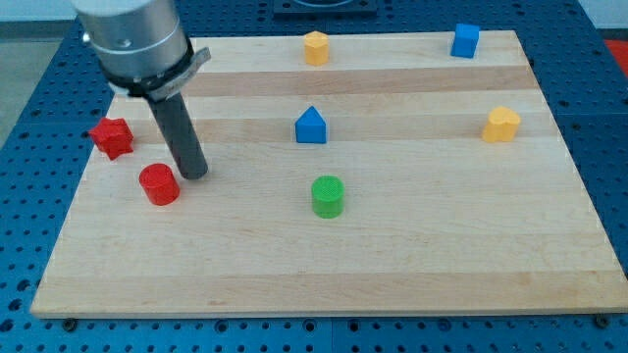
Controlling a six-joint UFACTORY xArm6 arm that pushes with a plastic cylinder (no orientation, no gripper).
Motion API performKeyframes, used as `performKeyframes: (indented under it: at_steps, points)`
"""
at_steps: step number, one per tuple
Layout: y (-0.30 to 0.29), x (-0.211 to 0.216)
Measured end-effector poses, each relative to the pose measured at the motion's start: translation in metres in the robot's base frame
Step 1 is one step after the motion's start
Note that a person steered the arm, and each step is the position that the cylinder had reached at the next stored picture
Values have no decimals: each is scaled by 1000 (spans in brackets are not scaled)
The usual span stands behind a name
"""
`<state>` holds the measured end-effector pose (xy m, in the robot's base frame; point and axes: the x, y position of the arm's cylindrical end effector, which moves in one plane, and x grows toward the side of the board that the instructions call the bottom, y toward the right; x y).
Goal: Move the red circle to the bottom left corner of the board
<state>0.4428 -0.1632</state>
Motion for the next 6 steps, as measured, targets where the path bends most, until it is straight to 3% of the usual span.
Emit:
performKeyframes:
  at_steps: [1,3,4,5,6]
  points:
    - [-29,-3]
    - [-51,75]
    - [-44,65]
    - [0,53]
    - [21,72]
